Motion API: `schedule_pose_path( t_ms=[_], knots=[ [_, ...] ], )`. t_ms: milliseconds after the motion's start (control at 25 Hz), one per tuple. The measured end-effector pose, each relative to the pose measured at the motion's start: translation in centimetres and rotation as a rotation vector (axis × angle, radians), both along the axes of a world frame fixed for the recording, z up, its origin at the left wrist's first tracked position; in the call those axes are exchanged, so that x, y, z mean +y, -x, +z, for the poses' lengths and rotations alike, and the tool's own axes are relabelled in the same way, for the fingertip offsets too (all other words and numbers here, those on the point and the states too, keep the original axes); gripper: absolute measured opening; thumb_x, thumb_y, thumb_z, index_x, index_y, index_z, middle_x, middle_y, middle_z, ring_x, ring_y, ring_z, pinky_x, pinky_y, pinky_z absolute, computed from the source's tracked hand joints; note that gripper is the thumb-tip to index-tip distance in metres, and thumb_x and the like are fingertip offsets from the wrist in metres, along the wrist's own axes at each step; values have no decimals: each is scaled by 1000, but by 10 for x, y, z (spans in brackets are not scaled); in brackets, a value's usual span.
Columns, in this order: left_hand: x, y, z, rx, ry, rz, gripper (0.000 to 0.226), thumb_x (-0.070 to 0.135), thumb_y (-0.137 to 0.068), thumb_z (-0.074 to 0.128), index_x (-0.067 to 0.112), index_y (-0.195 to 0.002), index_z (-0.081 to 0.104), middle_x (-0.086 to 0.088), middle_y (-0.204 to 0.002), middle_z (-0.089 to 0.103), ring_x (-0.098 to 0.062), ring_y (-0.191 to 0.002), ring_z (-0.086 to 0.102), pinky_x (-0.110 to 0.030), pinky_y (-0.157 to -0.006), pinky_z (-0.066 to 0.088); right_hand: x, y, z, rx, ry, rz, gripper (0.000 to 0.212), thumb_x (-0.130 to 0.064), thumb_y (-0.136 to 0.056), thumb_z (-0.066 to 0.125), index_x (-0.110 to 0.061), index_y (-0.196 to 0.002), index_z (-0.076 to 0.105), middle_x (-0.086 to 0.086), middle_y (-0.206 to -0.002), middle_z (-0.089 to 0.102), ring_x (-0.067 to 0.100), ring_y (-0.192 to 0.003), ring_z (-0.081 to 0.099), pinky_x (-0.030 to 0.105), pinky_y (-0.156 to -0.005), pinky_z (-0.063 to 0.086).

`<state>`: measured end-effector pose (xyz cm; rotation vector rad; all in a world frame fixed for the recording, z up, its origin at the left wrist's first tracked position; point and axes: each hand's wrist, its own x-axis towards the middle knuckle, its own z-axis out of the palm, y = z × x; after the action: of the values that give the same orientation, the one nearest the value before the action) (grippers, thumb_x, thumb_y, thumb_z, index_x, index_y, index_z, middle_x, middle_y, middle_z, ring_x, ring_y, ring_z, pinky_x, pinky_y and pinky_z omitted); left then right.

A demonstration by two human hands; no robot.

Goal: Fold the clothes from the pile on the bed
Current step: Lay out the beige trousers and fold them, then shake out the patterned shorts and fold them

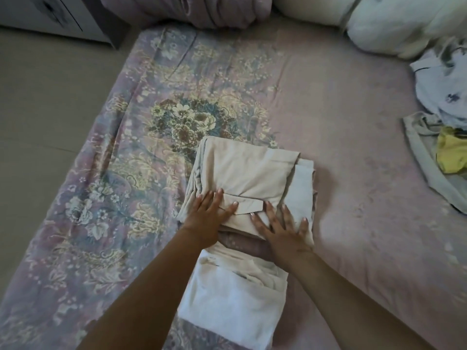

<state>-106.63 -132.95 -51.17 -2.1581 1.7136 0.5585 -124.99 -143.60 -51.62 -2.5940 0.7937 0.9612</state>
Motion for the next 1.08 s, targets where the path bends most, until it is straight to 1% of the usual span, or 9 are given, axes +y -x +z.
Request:
schedule_pose_path(
  t_ms=[160, 280, 360, 520, 600, 760, 840, 920, 1080],
  knots=[
    [-21, 8, 31, 9, -125, 48, 65, 29, -93, 43, 33, -149, 11, -15, -157, -4, -32, -145, 2, -48, -115, -2, -9, 3, 16, -38, -135, -19, 84, -18, -92, 46, -42, -146, -13, -4, -151, -36, 34, -140, -26, 68, -107, 1],
    [-43, 33, 48, -3, -32, 122, 52, 33, -95, 37, 27, -145, 27, -12, -158, 4, -28, -146, 4, -51, -115, 0, -20, 22, 41, -167, -168, -72, 84, -11, -88, 44, -32, -149, -8, 6, -155, -26, 32, -143, -21, 56, -115, 3],
    [-62, 65, 57, 36, 172, 124, 54, 34, -93, 34, 20, -144, 34, -17, -156, 13, -31, -145, 13, -55, -115, 5, -35, 47, 55, -216, -162, -137, 77, -15, -92, 41, -25, -151, -8, 10, -155, -24, 30, -144, -19, 51, -117, 2],
    [-123, 146, 67, 111, 200, 46, 63, 37, -95, 22, 14, -151, 7, -13, -158, -2, -24, -146, -4, -44, -117, -5, -89, 126, 74, -217, -45, -249, 69, -22, -96, 37, -23, -151, -6, 10, -157, -20, 30, -144, -16, 49, -115, -3],
    [-162, 190, 66, 120, 271, 54, 70, 42, -88, 9, 13, -151, 2, -14, -158, -2, -26, -146, -6, -41, -116, -8, -120, 174, 80, -206, 14, -305, 68, -24, -97, 36, -23, -151, -6, 9, -157, -18, 29, -145, -16, 49, -115, -4],
    [-222, 269, 41, 79, 216, 22, 68, 46, -94, 10, 10, -151, -3, -14, -157, -9, -28, -146, -7, -43, -117, -4, -174, 262, 81, -196, 65, -404, 68, -21, -98, 34, -23, -151, -8, 2, -157, -20, 24, -145, -16, 45, -116, -3],
    [-250, 301, 30, 104, 221, 42, 67, 44, -94, 23, 4, -148, 22, -19, -155, 14, -35, -143, 18, -49, -115, 20, -201, 301, 76, -194, 78, -446, 68, -21, -98, 33, -23, -151, -9, 0, -157, -20, 22, -145, -16, 44, -116, -3],
    [-273, 327, 11, 161, 157, 58, 67, 46, -85, 30, 2, -129, 55, -23, -136, 49, -39, -122, 52, -54, -94, 47, -227, 335, 71, -201, 90, -449, 66, -22, -98, 32, -20, -151, -8, 0, -157, -20, 21, -145, -16, 43, -116, -3],
    [-317, 349, -31, 189, 189, 119, 70, 52, -96, 9, 3, -132, 44, -25, -128, 56, -43, -113, 57, -54, -93, 45, -273, 383, 57, -231, 116, -464, 66, -20, -98, 33, -18, -151, -7, -1, -155, -23, 18, -145, -18, 38, -116, -5]
  ],
)
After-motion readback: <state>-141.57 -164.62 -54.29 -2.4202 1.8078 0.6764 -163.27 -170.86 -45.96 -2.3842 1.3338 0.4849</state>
